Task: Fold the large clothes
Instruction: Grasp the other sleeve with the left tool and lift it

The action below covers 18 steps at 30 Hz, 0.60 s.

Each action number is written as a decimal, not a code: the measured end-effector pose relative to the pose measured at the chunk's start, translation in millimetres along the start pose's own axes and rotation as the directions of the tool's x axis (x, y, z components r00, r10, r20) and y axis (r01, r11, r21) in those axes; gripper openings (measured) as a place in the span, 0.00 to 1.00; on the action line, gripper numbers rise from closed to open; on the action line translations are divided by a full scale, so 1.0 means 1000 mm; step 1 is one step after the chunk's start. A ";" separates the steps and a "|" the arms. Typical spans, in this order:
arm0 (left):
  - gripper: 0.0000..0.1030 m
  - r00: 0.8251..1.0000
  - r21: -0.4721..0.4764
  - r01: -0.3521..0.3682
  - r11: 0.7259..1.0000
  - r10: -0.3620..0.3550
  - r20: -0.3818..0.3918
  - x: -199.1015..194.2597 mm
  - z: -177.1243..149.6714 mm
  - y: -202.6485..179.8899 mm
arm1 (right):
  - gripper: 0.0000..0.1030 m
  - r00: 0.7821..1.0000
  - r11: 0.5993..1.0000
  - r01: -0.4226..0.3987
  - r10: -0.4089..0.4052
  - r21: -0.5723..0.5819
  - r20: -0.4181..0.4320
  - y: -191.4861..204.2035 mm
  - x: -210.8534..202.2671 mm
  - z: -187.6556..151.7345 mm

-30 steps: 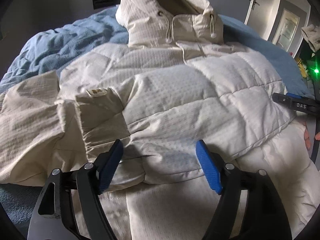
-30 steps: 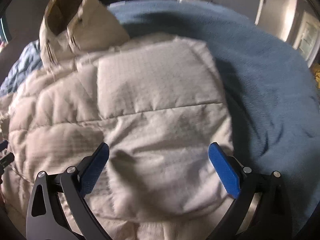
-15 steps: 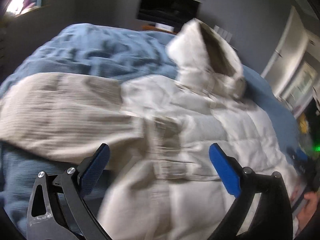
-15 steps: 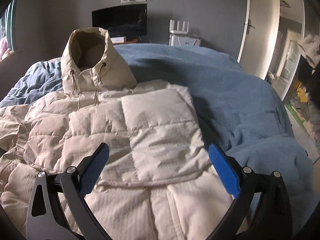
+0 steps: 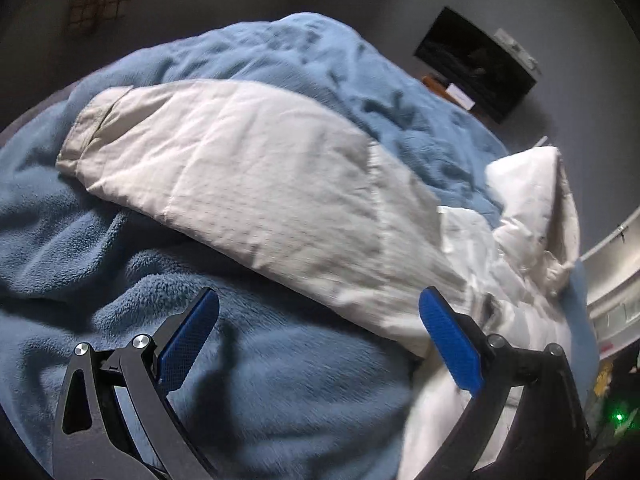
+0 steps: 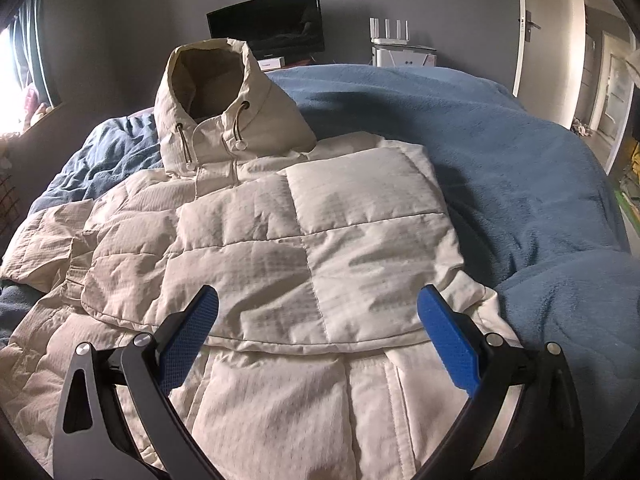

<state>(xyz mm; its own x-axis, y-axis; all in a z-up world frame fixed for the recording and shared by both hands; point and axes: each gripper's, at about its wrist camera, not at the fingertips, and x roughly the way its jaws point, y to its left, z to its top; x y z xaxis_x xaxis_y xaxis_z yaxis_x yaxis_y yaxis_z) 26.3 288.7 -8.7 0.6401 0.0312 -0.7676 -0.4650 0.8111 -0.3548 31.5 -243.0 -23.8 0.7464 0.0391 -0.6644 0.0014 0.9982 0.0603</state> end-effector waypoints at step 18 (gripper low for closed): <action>0.25 0.971 -0.209 0.029 0.978 0.022 0.238 0.016 0.030 0.049 | 0.93 0.995 0.993 -0.035 0.025 -0.113 -0.097 0.028 0.040 -0.012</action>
<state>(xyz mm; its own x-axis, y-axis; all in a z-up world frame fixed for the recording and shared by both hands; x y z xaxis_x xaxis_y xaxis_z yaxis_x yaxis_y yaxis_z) 32.2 347.0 -22.3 0.7567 0.1874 -0.6264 -0.5639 0.6719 -0.4802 53.2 -213.4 -57.8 0.6785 0.0679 -0.7315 -0.1005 0.9949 -0.0009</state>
